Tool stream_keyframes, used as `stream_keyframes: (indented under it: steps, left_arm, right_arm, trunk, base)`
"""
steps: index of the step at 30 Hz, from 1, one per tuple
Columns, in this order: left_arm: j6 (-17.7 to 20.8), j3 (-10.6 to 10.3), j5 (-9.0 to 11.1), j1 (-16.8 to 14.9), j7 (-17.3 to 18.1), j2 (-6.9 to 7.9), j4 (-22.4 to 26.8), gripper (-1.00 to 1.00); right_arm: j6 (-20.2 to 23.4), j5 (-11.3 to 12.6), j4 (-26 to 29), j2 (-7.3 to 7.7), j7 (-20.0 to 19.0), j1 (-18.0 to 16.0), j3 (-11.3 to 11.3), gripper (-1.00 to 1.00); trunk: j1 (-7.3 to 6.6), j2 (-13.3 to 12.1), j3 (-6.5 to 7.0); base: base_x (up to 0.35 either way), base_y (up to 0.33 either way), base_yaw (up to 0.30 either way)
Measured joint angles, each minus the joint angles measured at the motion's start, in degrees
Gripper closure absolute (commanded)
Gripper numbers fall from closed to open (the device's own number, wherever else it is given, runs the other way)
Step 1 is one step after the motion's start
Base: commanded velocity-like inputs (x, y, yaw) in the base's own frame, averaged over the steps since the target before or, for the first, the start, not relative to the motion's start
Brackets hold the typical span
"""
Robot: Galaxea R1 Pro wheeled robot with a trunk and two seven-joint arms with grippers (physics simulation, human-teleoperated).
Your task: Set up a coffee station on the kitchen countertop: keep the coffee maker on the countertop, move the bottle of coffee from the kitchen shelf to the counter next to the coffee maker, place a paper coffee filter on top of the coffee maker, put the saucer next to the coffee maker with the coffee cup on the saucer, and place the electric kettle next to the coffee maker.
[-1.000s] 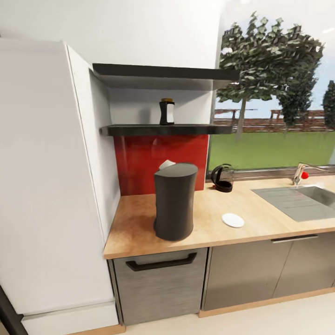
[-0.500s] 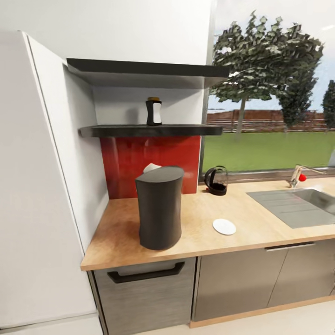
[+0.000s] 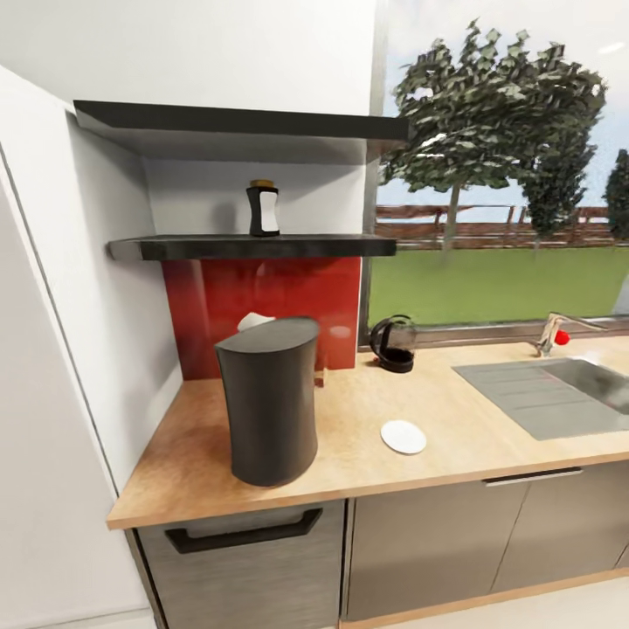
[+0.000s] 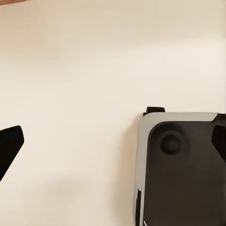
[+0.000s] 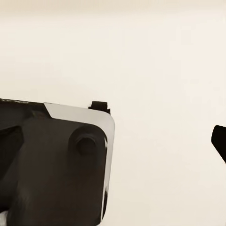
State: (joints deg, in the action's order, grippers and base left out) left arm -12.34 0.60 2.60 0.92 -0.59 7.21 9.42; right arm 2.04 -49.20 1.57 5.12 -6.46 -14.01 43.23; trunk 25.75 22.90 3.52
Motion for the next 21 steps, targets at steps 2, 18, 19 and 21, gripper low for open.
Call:
stream_keyframes:
  steps: [2, 18, 19, 21]
  left_arm:
    - [0.0, 0.1, 0.1, 0.0, 0.0, 0.0, 0.0, -1.0]
    - [-0.1, 0.2, 0.2, 0.0, 0.0, 0.0, 0.1, -1.0]
    - [-0.1, 0.2, 0.2, 0.0, 0.0, 0.03, 0.0, -1.0]
    - [-0.8, 0.2, 0.3, 0.1, 0.0, 0.07, 0.0, -1.0]
  right_arm:
    - [-0.1, 0.0, 0.0, -0.01, 0.0, 0.0, 0.0, -1.0]
    - [-0.6, 0.2, 0.1, -0.76, -0.2, 0.0, 0.2, -1.0]
    - [-0.9, 0.2, 0.1, -0.95, -0.2, 0.0, 0.2, -1.0]
    - [-1.4, 0.1, 0.1, -1.18, -0.2, 0.0, 0.2, -1.0]
  trunk:
    - [0.0, 0.0, 0.0]
    - [0.03, 0.0, 0.0]
    - [0.02, 0.0, 0.0]
    - [0.02, 0.0, 0.0]
  base:
    - [0.117, -0.129, 0.0]
    - [-0.068, -0.02, 0.0]
    - [-0.047, 0.0, 0.0]
    - [-0.025, 0.0, 0.0]
